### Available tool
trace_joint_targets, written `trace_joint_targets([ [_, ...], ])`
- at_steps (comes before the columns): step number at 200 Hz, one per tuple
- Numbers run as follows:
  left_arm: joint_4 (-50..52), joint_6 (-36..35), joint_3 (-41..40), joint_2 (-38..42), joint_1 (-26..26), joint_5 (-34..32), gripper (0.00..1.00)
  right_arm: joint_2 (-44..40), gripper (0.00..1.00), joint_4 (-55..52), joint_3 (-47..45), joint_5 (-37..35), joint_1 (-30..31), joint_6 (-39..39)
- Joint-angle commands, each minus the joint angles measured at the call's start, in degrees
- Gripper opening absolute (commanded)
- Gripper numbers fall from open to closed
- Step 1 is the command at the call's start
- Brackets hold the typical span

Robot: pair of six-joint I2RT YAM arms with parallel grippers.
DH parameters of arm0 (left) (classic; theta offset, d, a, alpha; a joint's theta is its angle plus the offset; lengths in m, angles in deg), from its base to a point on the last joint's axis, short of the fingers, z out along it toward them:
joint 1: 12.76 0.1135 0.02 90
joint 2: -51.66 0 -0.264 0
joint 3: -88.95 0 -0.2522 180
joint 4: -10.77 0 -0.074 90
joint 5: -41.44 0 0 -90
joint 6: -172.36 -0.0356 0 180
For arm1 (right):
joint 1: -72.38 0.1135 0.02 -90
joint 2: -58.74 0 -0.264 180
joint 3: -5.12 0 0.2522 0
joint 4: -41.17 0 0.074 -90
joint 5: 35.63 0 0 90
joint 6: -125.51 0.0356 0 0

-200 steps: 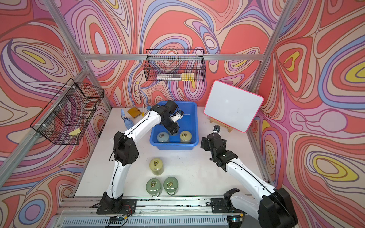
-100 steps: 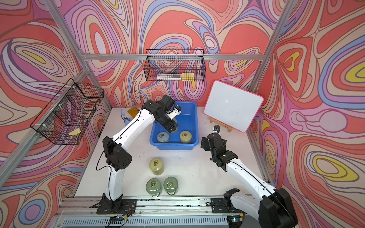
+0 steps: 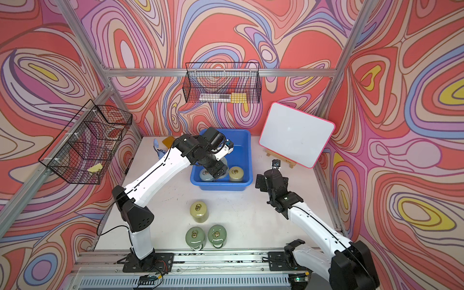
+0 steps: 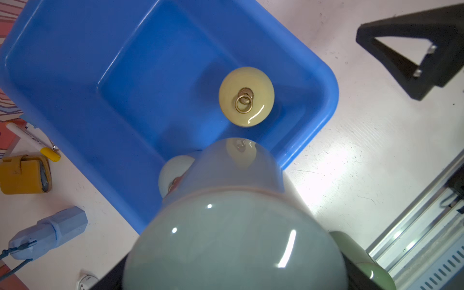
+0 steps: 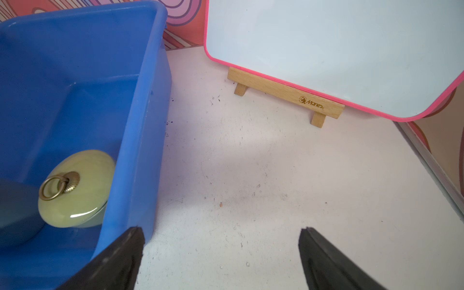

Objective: Take the tea canister out of the basket
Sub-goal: Place the tea canister at the center of the board.

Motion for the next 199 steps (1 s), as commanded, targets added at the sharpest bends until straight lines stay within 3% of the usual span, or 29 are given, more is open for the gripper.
trace_joint_targets([
  [1,-3.1,3.5,-3.5,3.6,-2.3,-2.8,0.4,-1.0,0.98,0.3,-1.0,-1.3,-0.3,0.1],
  [103,-10.9,13.0,-20.0,9.5,-14.1,-7.1,0.39,-2.0,0.98,0.2,-1.4,-2.3,-0.3,0.3],
  [199,-21.1,17.2,-34.8,12.6,-16.4,-6.6,0.39,-2.8,0.98,0.0,-1.6,-3.1,-0.2,0.4],
])
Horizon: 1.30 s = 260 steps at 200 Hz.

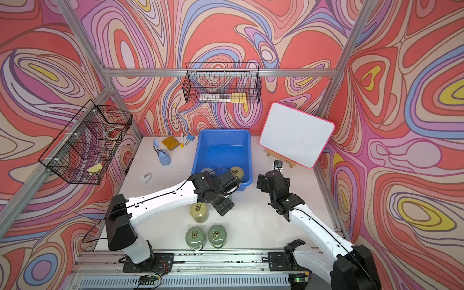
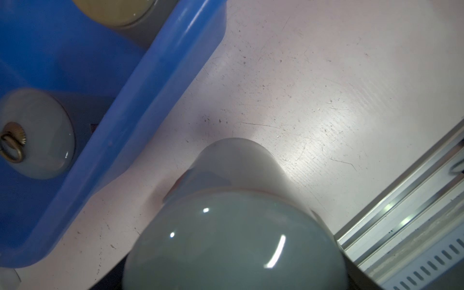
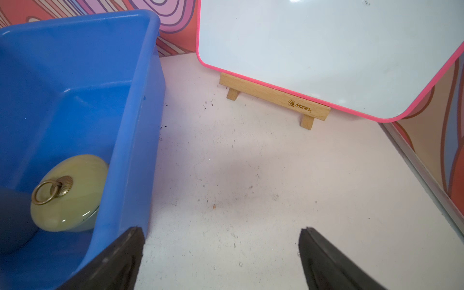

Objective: Take the tea canister out of the basket
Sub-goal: Place the tea canister at the center of the board.

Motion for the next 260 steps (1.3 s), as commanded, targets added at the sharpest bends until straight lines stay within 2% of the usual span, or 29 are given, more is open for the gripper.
trace_joint_targets([
  [1,-6.0,1.7,-1.4,3.0,-0.6,-1.1,0.38,-1.0,0.98,0.0,-0.7,-1.1,-0.3,0.4],
  [125,-14.5,1.0,-10.1,0.4,-0.9,-2.3,0.38,-1.5,0.98,0.2,-0.9,-1.2,-0.3,0.5],
  [260,-17.1,1.1,-12.5,-4.2,-0.9,-3.3,0.39,-1.9,0.98,0.2,-1.0,-1.0,-0.3,0.5],
])
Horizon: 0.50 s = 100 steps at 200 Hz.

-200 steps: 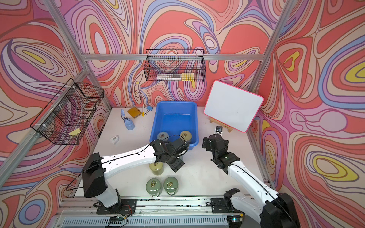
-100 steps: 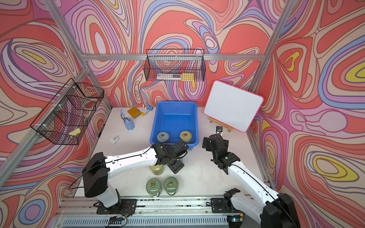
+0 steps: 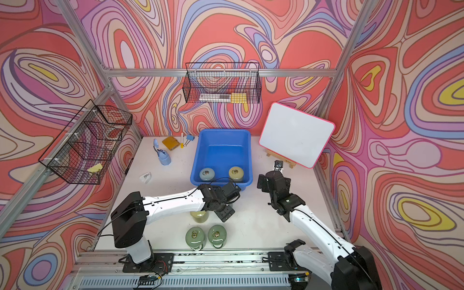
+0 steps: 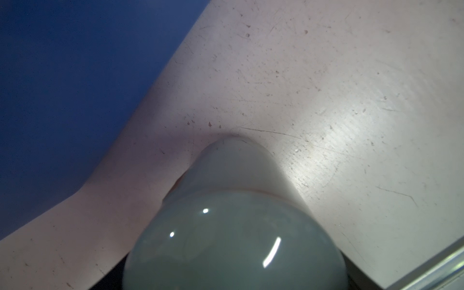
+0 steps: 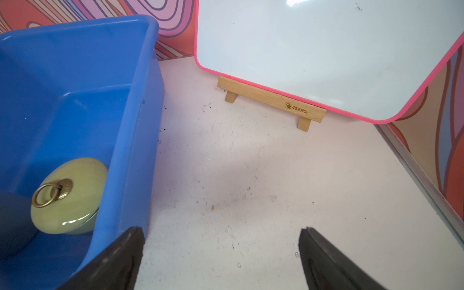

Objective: Take the tea canister out of the basket
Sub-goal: Place the tea canister at the center of the board.

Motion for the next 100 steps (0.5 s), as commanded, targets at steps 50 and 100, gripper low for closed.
trace_joint_targets([
  [50,-2.2,0.4,-0.5,-1.0,-0.3,-1.6,0.64,-1.4,0.98,0.2,-1.0,-0.6,-0.3,0.5],
  [100,-0.8,0.8,0.6,-0.5,-0.3,-2.1,0.91,-1.2,0.98,0.2,-1.0,-0.5,-0.2,0.5],
])
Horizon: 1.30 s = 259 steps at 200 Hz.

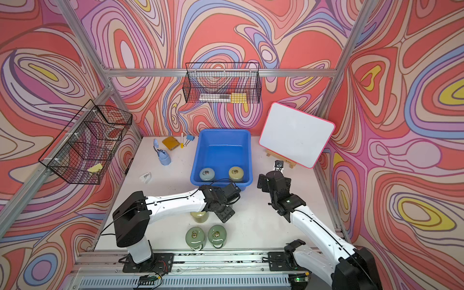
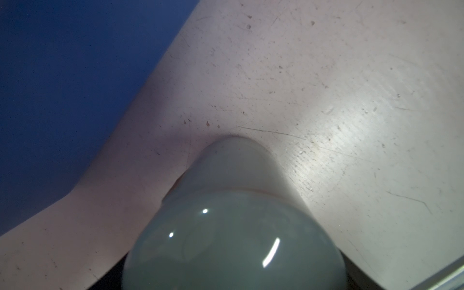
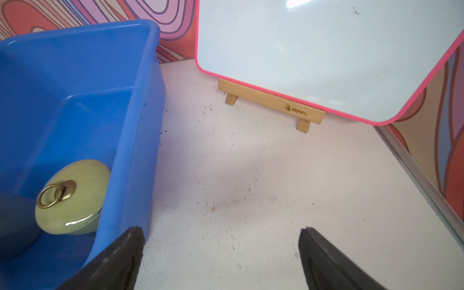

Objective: Take the tea canister out of the basket
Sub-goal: Place the tea canister at the center of the board.

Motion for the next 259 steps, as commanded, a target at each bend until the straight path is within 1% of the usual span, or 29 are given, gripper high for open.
trace_joint_targets([
  [1,0.1,0.6,1.3,0.2,-0.3,-1.8,0.92,-0.6,0.98,0.2,-0.9,-0.5,-0.2,0.5],
  [36,2.1,0.6,3.3,0.8,-0.3,-1.6,0.98,-0.6,0.98,0.2,-0.9,-0.4,-0.3,0.4],
  [47,3.0,0.6,4.1,1.1,-0.3,-1.7,0.99,-0.6,0.98,0.2,-0.9,-0.4,-0.3,0.5],
  [99,9.7,0.8,9.5,4.0,-0.2,-4.5,0.99,-0.7,0.98,0.1,-0.8,0.0,-0.2,0.3],
  [153,16.5,0.2,17.8,7.6,1.1,-8.7,0.99,-0.7,0.98,0.1,-0.7,0.7,-0.3,0.2],
  [167,17.9,1.1,19.9,7.8,2.7,-10.4,0.99,-0.7,0.98,0.1,-0.8,0.9,-0.3,0.2],
  [185,18.8,2.3,21.7,7.8,5.5,-10.9,0.99,-0.6,0.98,-0.1,-0.7,1.2,-0.3,0.0],
  [216,17.1,5.5,22.2,7.3,10.3,-10.7,0.99,-0.6,0.98,-0.2,-0.6,1.6,-0.3,-0.1],
  [240,15.7,8.4,22.3,5.6,12.7,-12.7,0.99,-0.7,0.98,-0.2,-0.6,2.0,-0.2,-0.1],
  [259,14.7,10.6,22.5,4.0,14.6,-11.5,0.99,-0.7,0.98,-0.2,-0.6,2.2,-0.3,0.0],
])
